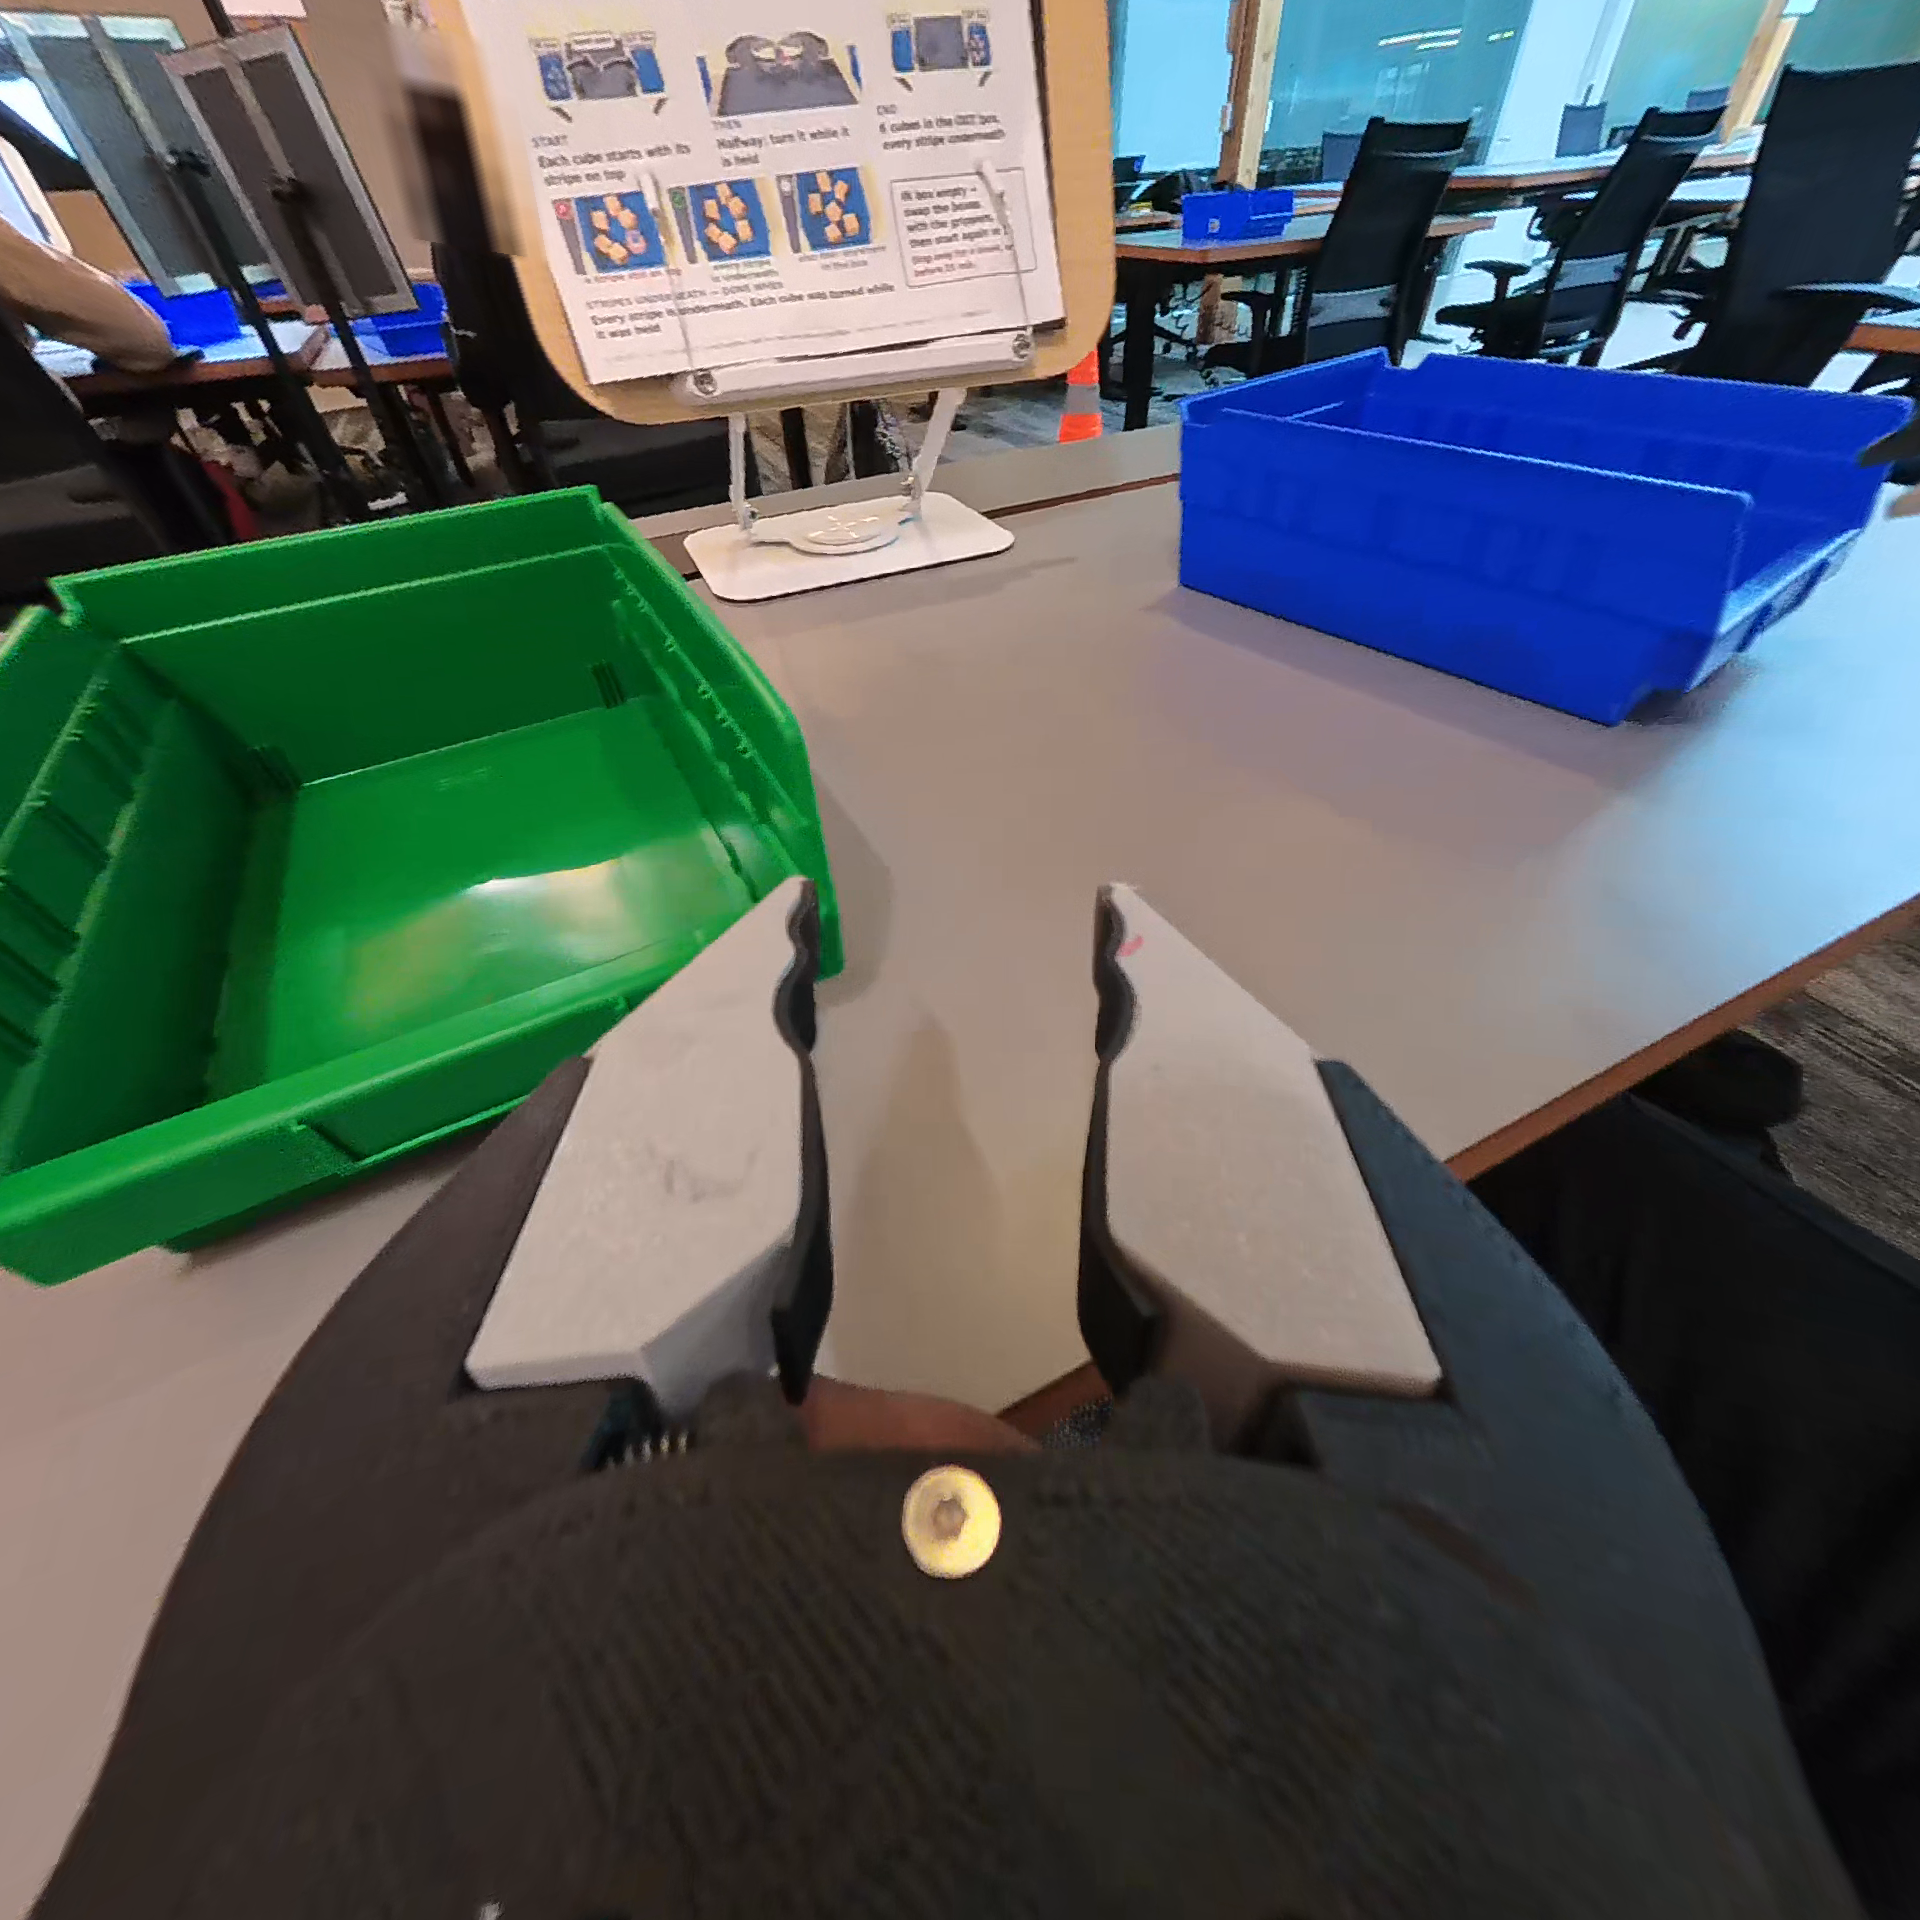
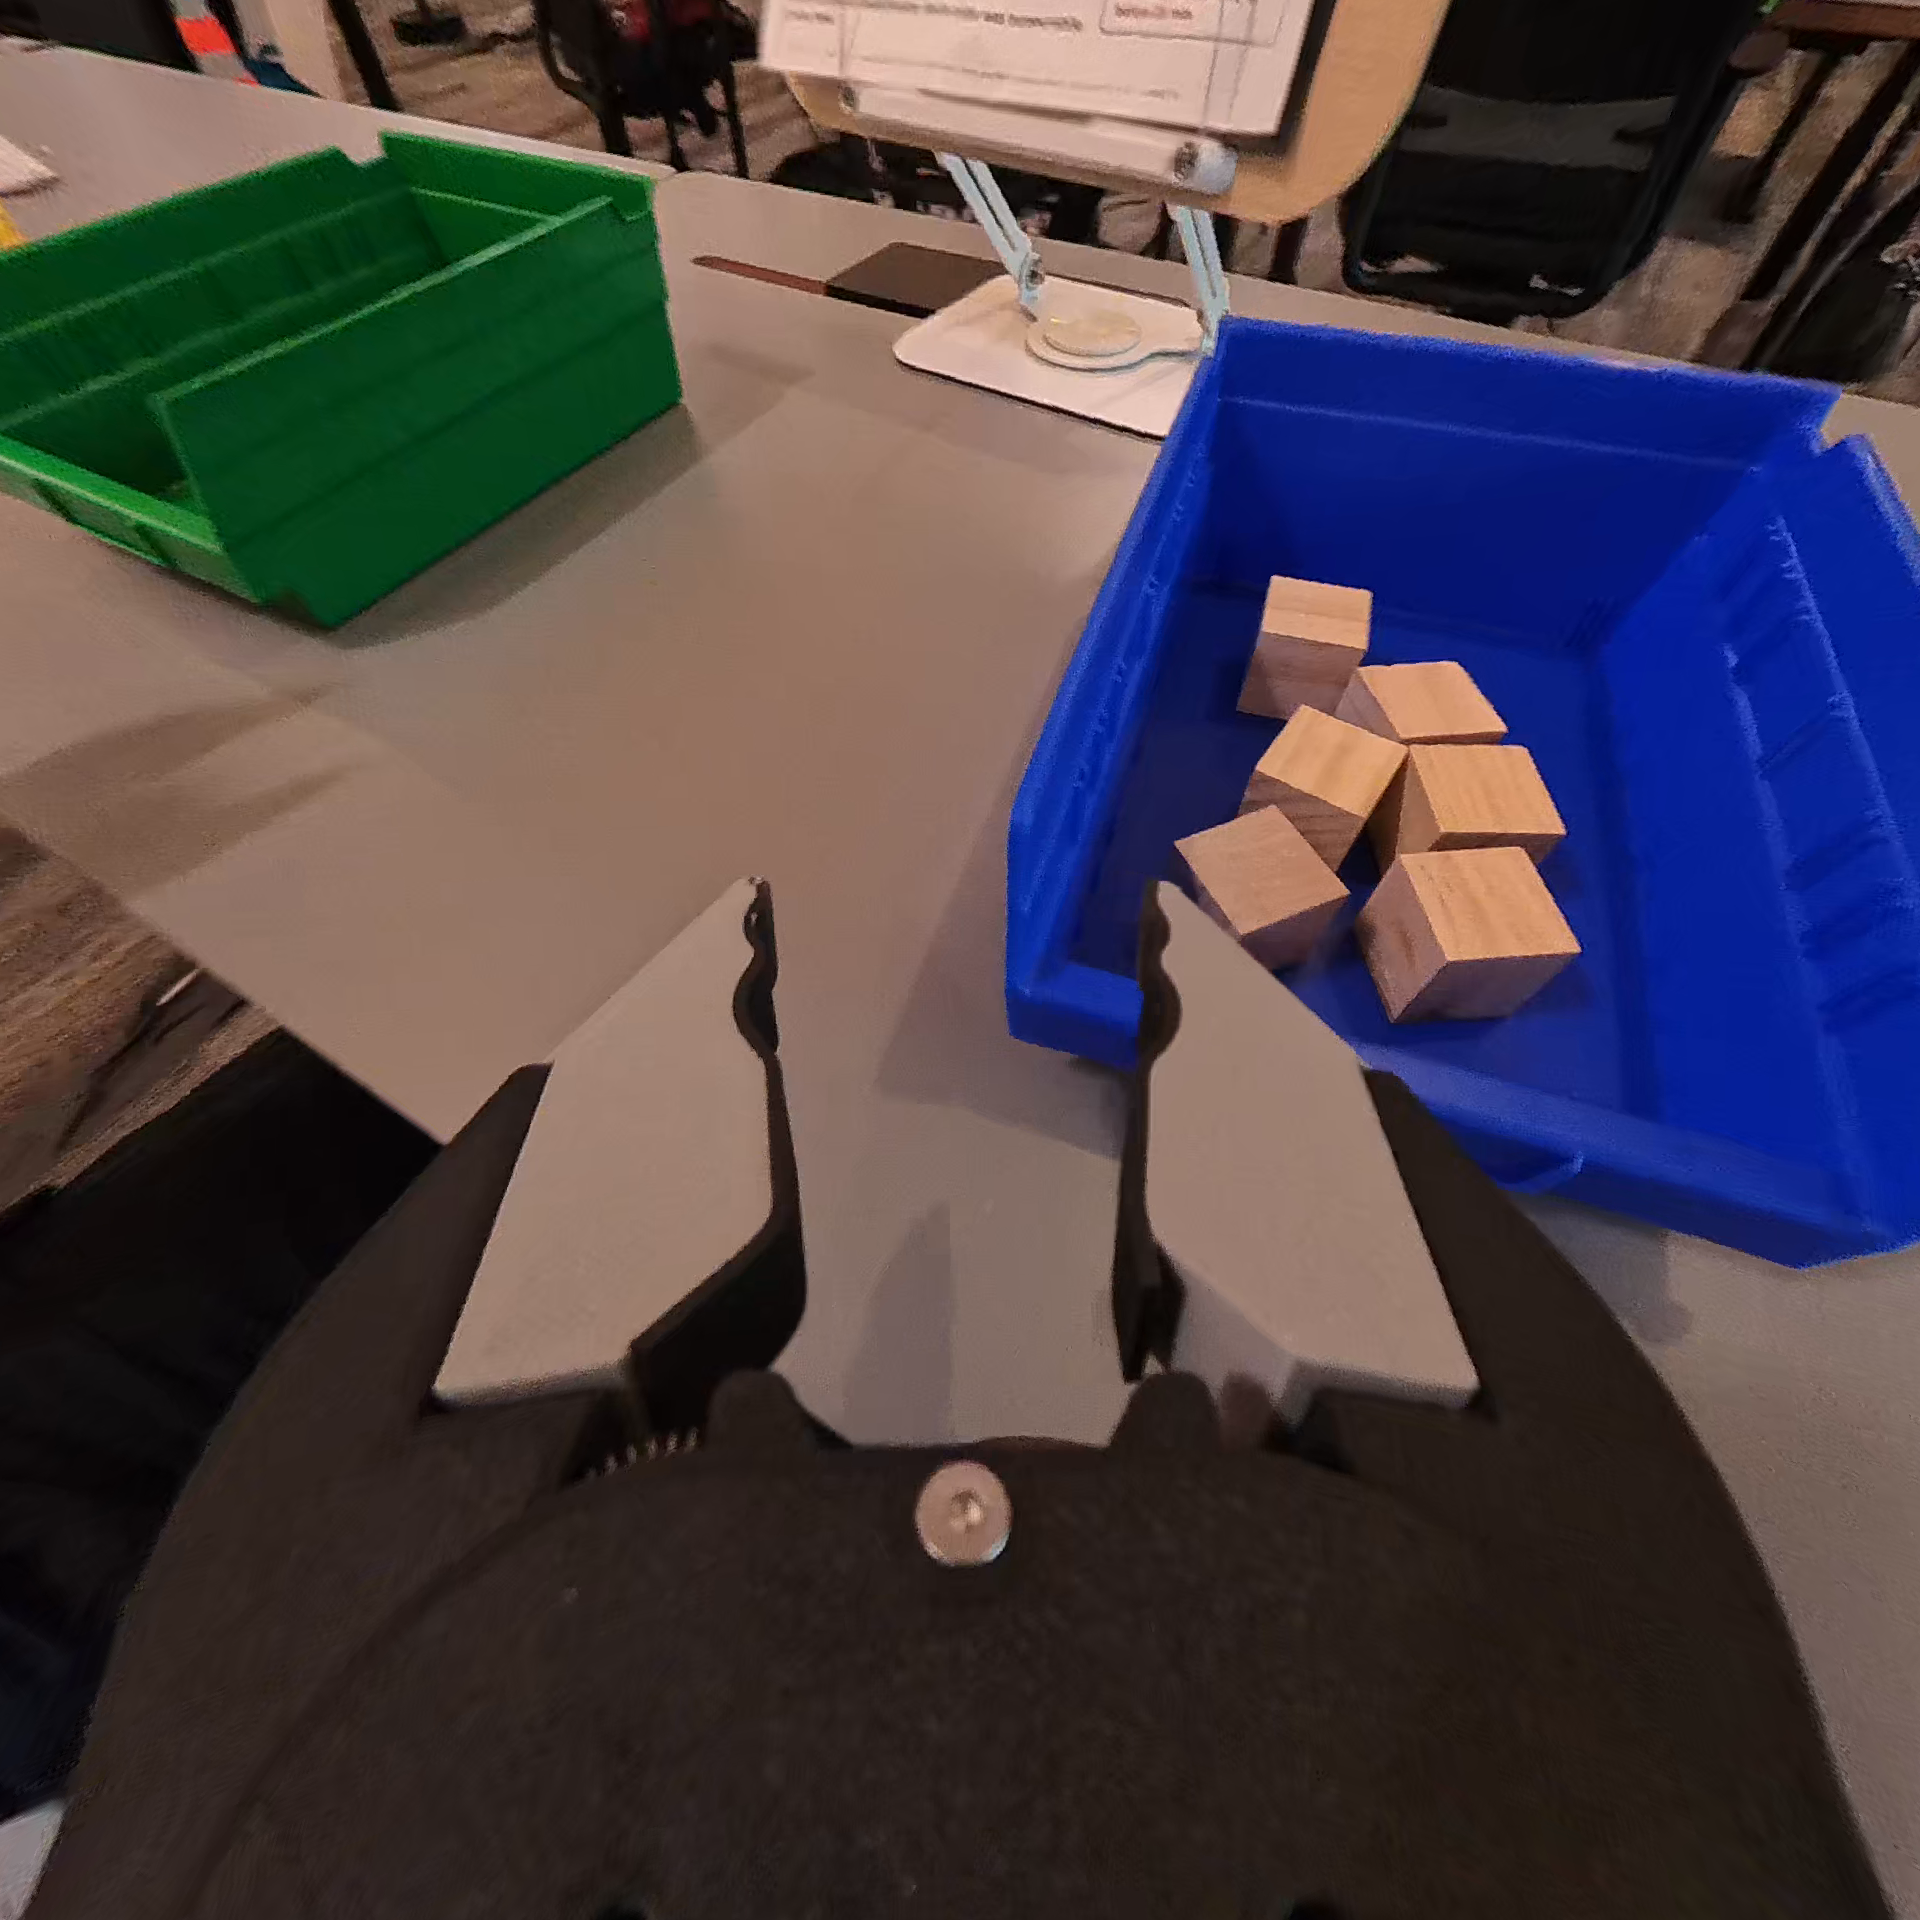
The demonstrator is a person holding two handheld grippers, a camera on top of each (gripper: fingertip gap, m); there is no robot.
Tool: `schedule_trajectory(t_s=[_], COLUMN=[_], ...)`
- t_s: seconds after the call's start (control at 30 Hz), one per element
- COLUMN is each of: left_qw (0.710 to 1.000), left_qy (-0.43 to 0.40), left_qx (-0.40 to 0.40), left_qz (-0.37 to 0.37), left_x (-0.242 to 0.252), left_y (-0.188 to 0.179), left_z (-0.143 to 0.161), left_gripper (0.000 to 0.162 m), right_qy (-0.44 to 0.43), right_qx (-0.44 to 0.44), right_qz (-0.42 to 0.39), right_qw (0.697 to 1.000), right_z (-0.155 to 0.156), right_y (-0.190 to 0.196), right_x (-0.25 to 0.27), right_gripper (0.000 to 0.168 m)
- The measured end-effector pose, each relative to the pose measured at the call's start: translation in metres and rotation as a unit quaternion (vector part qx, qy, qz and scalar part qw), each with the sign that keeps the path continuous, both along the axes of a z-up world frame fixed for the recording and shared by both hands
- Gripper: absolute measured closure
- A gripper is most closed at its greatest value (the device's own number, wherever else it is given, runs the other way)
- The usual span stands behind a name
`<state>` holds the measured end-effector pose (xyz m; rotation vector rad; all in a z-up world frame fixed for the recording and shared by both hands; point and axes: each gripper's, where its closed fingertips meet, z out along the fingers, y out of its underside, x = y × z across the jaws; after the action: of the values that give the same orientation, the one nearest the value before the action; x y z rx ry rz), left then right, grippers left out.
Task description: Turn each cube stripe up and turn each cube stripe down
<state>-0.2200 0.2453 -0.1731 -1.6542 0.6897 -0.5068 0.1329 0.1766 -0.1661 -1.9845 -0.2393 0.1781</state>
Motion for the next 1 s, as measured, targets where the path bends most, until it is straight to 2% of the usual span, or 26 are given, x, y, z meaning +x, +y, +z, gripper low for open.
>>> schedule_trajectory(t_s=[0.13, 0.17, 0.23, 0.3, 0.4, 0.57, 0.63, 0.7, 0.73, 0.77, 0.8, 0.87, 0.93, 1.0], left_qw=[1.000, 1.000, 1.000, 1.000, 0.999, 0.997, 0.993, 0.986, 0.984, 0.983, 0.983, 0.980, 0.973, 0.977], left_qy=[0.007, 0.009, 0.015, 0.026, 0.037, 0.046, 0.060, 0.083, 0.091, 0.099, 0.108, 0.129, 0.170, 0.156], left_qx=[-0.002, -0.004, -0.008, -0.007, -0.013, -0.046, -0.084, -0.127, -0.135, -0.127, -0.119, -0.110, -0.055, -0.032], left_qz=[0.011, 0.011, 0.012, 0.016, 0.021, 0.045, 0.058, 0.066, 0.072, 0.083, 0.092, 0.101, 0.142, 0.144], left_x=[-0.004, -0.003, 0.000, 0.001, 0.003, 0.013, 0.019, 0.026, 0.028, 0.028, 0.028, 0.026, 0.013, 0.003], left_y=[0.009, 0.011, 0.016, 0.020, 0.026, 0.058, 0.077, 0.093, 0.100, 0.107, 0.112, 0.116, 0.123, 0.122], left_z=[-0.004, -0.006, -0.011, -0.016, -0.023, -0.026, -0.039, -0.057, -0.061, -0.060, -0.059, -0.057, -0.048, -0.037], left_gripper=[0.110, 0.109, 0.108, 0.108, 0.107, 0.102, 0.097, 0.092, 0.104, 0.130, 0.146, 0.149, 0.159, 0.161], right_qy=[-0.021, -0.034, -0.062, -0.084, -0.115, -0.150, -0.144, -0.134, -0.140, -0.153, -0.167, -0.182, -0.190, -0.194], right_qx=[-0.014, -0.017, -0.013, -0.022, -0.012, -0.012, -0.018, -0.033, -0.042, -0.049, -0.051, -0.047, -0.053, -0.075], right_qz=[-0.054, -0.067, -0.068, -0.061, -0.069, -0.088, -0.090, -0.095, -0.096, -0.099, -0.104, -0.105, -0.090, -0.086], right_qw=[0.998, 0.997, 0.996, 0.994, 0.991, 0.985, 0.985, 0.986, 0.985, 0.982, 0.979, 0.977, 0.976, 0.974], right_z=[-0.036, -0.046, -0.061, -0.072, -0.068, -0.069, -0.070, -0.074, -0.076, -0.077, -0.077, -0.072, -0.069, -0.070], right_y=[0.028, 0.036, 0.048, 0.056, 0.062, 0.064, 0.063, 0.063, 0.063, 0.064, 0.064, 0.067, 0.068, 0.068], right_x=[0.011, 0.014, 0.014, 0.010, 0.012, 0.021, 0.021, 0.022, 0.022, 0.025, 0.027, 0.027, 0.021, 0.017], right_gripper=[0.091, 0.096, 0.123, 0.130, 0.123, 0.127, 0.120, 0.095, 0.089, 0.095, 0.106, 0.133, 0.161, 0.165])
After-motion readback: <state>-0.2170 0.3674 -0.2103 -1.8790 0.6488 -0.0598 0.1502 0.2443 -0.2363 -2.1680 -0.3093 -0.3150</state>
